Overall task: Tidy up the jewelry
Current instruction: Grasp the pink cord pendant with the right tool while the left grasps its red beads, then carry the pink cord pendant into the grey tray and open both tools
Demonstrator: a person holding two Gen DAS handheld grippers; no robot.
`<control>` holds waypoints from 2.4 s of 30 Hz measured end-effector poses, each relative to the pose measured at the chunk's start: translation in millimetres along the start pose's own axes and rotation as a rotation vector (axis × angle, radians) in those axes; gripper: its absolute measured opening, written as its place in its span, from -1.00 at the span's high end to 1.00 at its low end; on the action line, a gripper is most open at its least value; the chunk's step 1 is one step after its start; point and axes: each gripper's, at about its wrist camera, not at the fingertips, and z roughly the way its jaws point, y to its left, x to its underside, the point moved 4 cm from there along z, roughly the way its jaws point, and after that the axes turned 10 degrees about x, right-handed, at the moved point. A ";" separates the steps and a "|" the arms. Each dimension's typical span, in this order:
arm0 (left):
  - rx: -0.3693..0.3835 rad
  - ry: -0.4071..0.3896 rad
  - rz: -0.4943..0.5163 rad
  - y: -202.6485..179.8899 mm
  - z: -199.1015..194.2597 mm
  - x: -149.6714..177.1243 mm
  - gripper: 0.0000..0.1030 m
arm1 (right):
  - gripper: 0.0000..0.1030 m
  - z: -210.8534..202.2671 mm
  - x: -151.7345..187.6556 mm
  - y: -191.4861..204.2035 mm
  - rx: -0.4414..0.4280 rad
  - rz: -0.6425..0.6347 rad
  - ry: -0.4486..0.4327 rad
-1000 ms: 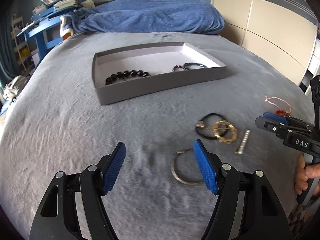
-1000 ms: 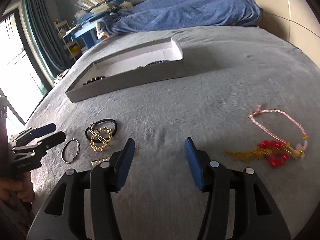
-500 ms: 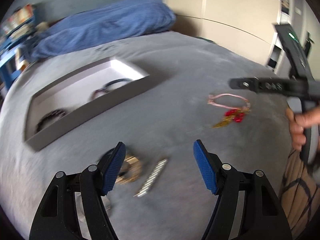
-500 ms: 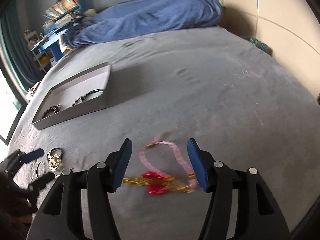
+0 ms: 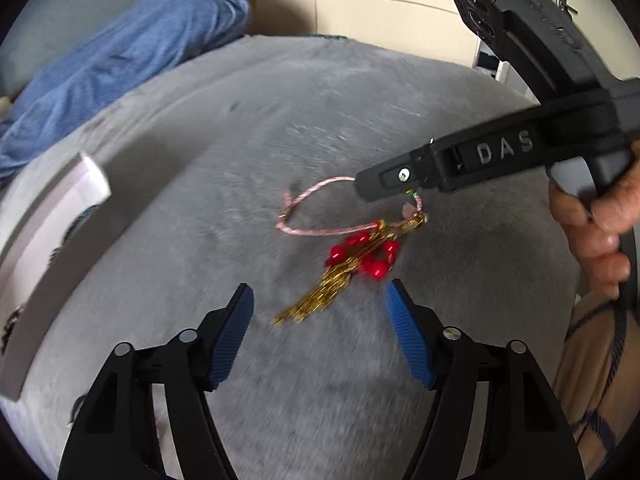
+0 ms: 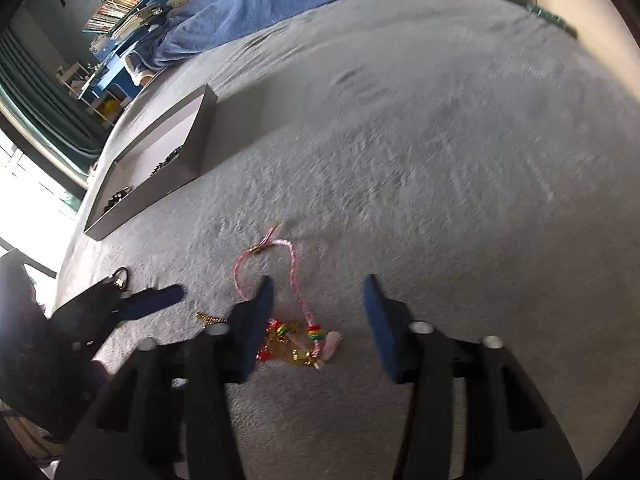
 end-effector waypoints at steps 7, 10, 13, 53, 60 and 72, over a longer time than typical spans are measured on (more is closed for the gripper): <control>0.066 0.000 0.010 -5.5 5.9 2.1 0.86 | 0.90 5.2 1.4 10.7 -0.096 -0.006 0.020; 0.070 -0.034 -0.017 2.0 -11.5 13.0 0.87 | 0.90 -4.6 -3.2 21.7 -0.161 0.021 -0.030; 0.058 -0.067 -0.049 16.7 -34.5 26.6 0.87 | 0.90 -8.7 -5.1 34.4 -0.241 0.075 -0.067; -0.149 -0.283 -0.359 138.9 -195.2 114.8 0.87 | 0.90 -3.8 12.8 124.2 -0.022 -0.154 -0.259; -0.172 -0.293 -0.420 164.3 -204.8 128.6 0.87 | 0.90 -10.4 14.4 158.2 -0.037 -0.223 -0.287; -0.191 -0.302 -0.433 185.8 -210.5 122.4 0.87 | 0.90 -32.9 -24.6 202.0 -0.083 -0.278 -0.361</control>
